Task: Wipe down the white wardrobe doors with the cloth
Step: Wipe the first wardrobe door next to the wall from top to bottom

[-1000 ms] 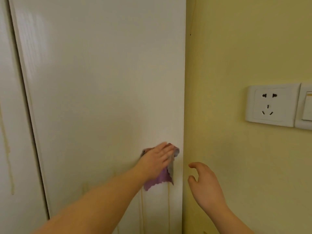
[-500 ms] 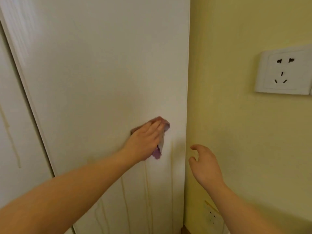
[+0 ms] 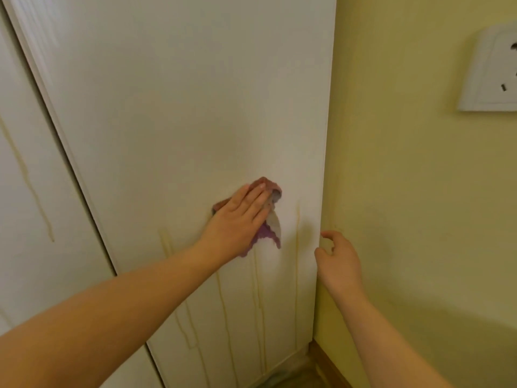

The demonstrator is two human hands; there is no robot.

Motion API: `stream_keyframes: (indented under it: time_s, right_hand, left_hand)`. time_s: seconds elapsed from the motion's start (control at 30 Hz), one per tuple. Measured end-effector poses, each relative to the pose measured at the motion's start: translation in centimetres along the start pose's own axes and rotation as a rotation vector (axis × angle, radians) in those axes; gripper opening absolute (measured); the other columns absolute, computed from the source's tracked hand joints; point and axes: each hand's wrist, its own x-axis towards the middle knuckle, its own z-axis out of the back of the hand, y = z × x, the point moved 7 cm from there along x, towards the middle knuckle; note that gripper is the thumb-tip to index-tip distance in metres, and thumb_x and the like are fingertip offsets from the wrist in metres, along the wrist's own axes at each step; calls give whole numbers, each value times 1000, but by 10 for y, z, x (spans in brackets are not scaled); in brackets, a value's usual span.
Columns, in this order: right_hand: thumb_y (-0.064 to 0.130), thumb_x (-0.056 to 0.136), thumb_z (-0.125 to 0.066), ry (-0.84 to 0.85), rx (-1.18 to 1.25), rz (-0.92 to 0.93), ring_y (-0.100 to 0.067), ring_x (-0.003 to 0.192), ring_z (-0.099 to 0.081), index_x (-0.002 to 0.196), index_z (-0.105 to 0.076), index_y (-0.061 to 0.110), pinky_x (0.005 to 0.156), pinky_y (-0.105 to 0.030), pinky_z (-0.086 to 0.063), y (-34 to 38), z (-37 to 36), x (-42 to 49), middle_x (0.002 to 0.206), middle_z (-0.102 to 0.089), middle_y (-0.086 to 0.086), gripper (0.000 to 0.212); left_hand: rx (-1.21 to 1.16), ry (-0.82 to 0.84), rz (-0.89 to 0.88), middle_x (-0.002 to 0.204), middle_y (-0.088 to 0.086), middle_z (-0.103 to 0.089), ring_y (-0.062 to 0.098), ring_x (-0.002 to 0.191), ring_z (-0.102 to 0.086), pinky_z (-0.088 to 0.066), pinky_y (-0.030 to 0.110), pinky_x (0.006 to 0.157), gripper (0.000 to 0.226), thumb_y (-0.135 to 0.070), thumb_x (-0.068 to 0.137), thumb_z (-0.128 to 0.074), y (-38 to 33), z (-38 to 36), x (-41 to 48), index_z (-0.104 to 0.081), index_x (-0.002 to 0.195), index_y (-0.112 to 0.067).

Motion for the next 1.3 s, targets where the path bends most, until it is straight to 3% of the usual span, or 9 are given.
stream_keyframes:
  time_s: [0.17, 0.33, 0.47, 0.57, 0.67, 0.8, 0.97, 1.1, 1.3]
  right_hand:
    - [8, 87, -48, 33, -156, 32, -26, 125, -41, 133, -45, 13, 103, -34, -35, -5, -5, 1, 138, -44, -7, 46]
    - [10, 86, -50, -12, -329, 68, -30, 123, -41, 133, -45, 12, 99, -34, -34, -11, 4, 5, 141, -43, -7, 47]
    - [11, 88, -49, -4, -372, 71, -27, 122, -40, 134, -43, 15, 95, -31, -34, -9, 0, 6, 142, -40, -3, 46]
    - [15, 90, -45, 27, -443, 54, -24, 124, -39, 136, -38, 19, 96, -30, -34, -13, -4, 6, 144, -37, -1, 47]
    - [16, 90, -44, 38, -445, 38, -24, 124, -37, 137, -37, 19, 97, -30, -33, -17, -2, 8, 145, -36, 0, 48]
    - [15, 90, -45, 33, -392, 23, -24, 123, -37, 137, -38, 18, 96, -30, -33, -18, -1, 9, 143, -38, -1, 47]
    - [16, 91, -43, 68, -445, 21, -23, 125, -36, 137, -37, 19, 98, -31, -32, -25, -7, 4, 145, -36, 0, 47]
    - [16, 91, -42, 86, -451, 37, -23, 125, -36, 138, -36, 20, 98, -30, -32, -22, -9, 3, 145, -36, 0, 47]
    - [14, 91, -42, 99, -441, 81, -23, 125, -36, 138, -36, 20, 98, -30, -32, -17, -19, 1, 145, -36, 1, 48]
  left_hand:
    - [204, 159, -277, 152, 23, -24, 36, 142, -19, 19, 45, 113, 85, -42, 76, -68, -42, -33, -15, -37, 141, 3]
    - [139, 132, -126, 140, 14, -48, 29, 134, -41, -13, 41, 114, 67, -43, 74, -45, -19, -8, 25, -59, 127, -5]
    - [141, 54, -72, 152, 17, -29, 31, 143, -22, 4, 44, 114, 64, -41, 86, -42, -29, -4, 56, -46, 139, -6]
    - [103, 334, -334, 158, 17, 0, 32, 145, 7, 20, 45, 111, 76, -42, 89, -51, -82, -45, 35, -23, 148, -3]
    - [157, 302, -308, 157, 14, -12, 30, 146, -2, 24, 47, 108, 87, -52, 77, -62, -78, -40, 35, -33, 145, -5]
    - [124, 169, -90, 142, 13, -46, 30, 136, -36, -7, 47, 115, 65, -42, 81, -31, -40, -16, 65, -58, 129, -9]
    - [167, 309, -442, 158, 17, -5, 33, 145, 7, 22, 45, 109, 59, -33, 96, -43, -99, -50, 29, -30, 144, -3]
    - [144, 232, -268, 144, 12, -44, 29, 139, -32, 6, 47, 115, 74, -49, 68, -67, -70, -39, 24, -57, 129, -9]
    - [111, 49, -86, 128, 15, -59, 30, 124, -53, -4, 43, 118, 54, -33, 80, -36, -36, -24, 2, -67, 114, -4]
